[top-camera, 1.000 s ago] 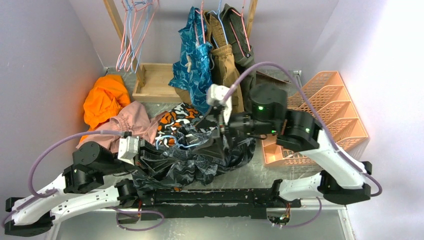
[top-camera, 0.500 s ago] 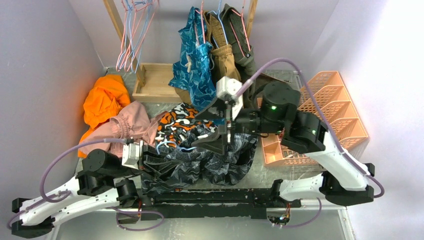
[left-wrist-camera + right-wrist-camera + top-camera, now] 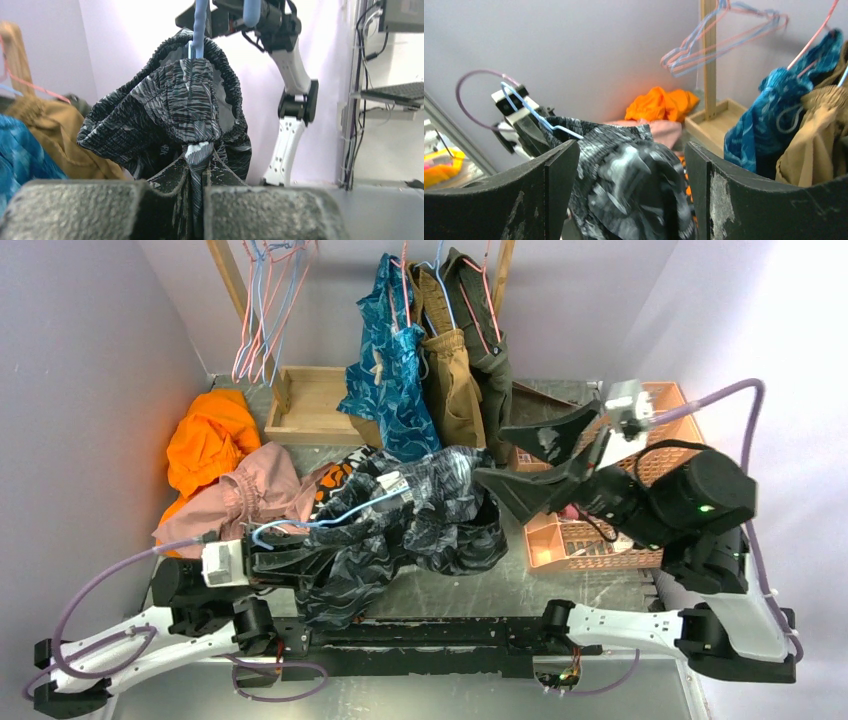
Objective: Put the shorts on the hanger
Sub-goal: Hang the shorts on the hanger.
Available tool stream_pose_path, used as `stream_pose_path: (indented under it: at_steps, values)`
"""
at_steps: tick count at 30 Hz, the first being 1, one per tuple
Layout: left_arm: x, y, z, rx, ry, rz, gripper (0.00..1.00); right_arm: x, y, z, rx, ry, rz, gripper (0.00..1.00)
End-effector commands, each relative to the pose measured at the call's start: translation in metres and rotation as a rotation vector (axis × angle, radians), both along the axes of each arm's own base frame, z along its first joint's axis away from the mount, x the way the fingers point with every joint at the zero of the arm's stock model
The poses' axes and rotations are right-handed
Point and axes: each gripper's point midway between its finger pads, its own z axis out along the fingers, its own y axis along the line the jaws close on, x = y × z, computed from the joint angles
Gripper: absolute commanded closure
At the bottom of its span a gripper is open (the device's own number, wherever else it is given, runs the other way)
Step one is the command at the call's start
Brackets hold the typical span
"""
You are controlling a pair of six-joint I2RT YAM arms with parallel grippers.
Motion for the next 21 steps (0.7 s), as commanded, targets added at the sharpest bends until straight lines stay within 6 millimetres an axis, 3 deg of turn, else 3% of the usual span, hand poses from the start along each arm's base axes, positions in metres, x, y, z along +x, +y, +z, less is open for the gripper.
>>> stream_pose_path:
  at_steps: [1,6,9,12,16,18,21]
  values:
    - [-0.024,0.049,0.084,-0.286,-0.191,0.025,0.93,-0.006,-0.026,0.057,0.17,-0.048,-0.027,0.19]
    - [-0.045,0.078,0.111,-0.404,-0.291,0.004,0.93,0.007,0.005,0.018,-0.011,0.053,-0.029,0.23]
    - [-0.043,0.082,0.112,-0.405,-0.298,0.031,0.93,0.005,0.01,0.01,0.013,0.054,-0.007,0.22]
    - [-0.018,0.077,0.089,-0.378,-0.178,0.107,0.93,0.005,0.005,0.013,0.044,0.048,-0.019,0.22]
    - [0.027,0.072,0.037,-0.415,0.039,0.227,0.93,0.014,0.011,0.003,-0.023,0.083,-0.051,0.23]
    - [0.036,0.069,0.021,-0.426,0.077,0.248,0.93,0.019,0.014,-0.004,-0.044,0.1,-0.071,0.23]
    - [0.037,0.067,0.016,-0.435,0.076,0.25,0.93,0.021,0.01,-0.002,-0.039,0.099,-0.092,0.24]
